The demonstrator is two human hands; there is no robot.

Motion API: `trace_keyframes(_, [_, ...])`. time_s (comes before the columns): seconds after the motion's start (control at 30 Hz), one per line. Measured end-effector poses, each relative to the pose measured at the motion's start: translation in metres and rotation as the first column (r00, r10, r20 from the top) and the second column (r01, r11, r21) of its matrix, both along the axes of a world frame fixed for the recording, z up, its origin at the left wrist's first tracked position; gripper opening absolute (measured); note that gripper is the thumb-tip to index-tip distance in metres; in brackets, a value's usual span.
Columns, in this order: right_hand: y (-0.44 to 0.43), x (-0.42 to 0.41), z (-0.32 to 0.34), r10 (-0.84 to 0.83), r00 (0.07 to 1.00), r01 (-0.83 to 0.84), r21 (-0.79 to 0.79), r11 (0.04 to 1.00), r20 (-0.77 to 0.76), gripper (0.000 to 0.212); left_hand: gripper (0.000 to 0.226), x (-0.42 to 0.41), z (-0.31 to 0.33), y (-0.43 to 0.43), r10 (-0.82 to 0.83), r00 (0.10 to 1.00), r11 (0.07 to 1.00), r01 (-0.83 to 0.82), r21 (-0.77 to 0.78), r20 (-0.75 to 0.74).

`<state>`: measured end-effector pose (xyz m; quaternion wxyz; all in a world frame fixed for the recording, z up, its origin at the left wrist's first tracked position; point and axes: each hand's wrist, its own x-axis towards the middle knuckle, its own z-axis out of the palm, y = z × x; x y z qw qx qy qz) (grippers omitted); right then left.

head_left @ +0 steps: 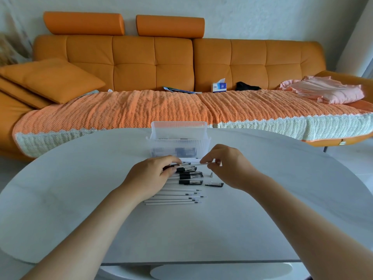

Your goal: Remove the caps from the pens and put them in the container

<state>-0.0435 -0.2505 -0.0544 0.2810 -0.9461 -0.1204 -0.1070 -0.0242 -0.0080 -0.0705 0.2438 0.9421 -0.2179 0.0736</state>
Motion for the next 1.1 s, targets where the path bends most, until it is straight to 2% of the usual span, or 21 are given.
trace_keyframes(0.13, [0.01, -0.004, 0.0, 0.06, 0.998, -0.06, 0.068, 0.996, 0.004, 0.03, 0.024, -0.004, 0.001, -0.007, -0.064, 0.998, 0.997, 0.063, -0.034, -0.022])
trace_keyframes(0.3, [0.01, -0.002, -0.001, 0.071, 0.997, -0.067, 0.13, 0.989, -0.026, 0.044, 0.019, -0.003, 0.002, -0.004, -0.032, 0.999, 0.999, 0.032, -0.024, -0.005])
trace_keyframes(0.43, [0.004, -0.002, 0.0, -0.017, 0.999, 0.022, 0.127, 0.992, -0.036, 0.022, 0.02, -0.004, 0.003, -0.002, -0.028, 1.0, 0.999, 0.028, -0.028, -0.009])
trace_keyframes(0.57, [0.011, -0.007, 0.0, 0.009, 0.999, -0.002, 0.141, 0.99, -0.051, 0.025, 0.021, -0.006, 0.002, -0.006, -0.031, 0.999, 0.999, 0.031, -0.012, -0.009])
trace_keyframes(0.8, [0.028, -0.011, -0.002, 0.153, 0.986, -0.134, 0.238, 0.962, -0.063, 0.029, 0.016, -0.01, -0.005, -0.017, -0.062, 0.998, 0.998, 0.062, 0.022, -0.008])
trace_keyframes(0.9, [0.025, -0.009, -0.003, 0.121, 0.991, -0.104, 0.23, 0.968, -0.063, 0.031, 0.015, -0.009, -0.006, -0.017, -0.055, 0.998, 0.998, 0.055, 0.009, -0.014])
trace_keyframes(1.1, [0.016, -0.006, -0.006, 0.046, 0.995, -0.035, 0.127, 0.991, -0.087, 0.01, 0.011, -0.011, -0.006, -0.017, -0.072, 0.997, 0.997, 0.072, -0.001, -0.018])
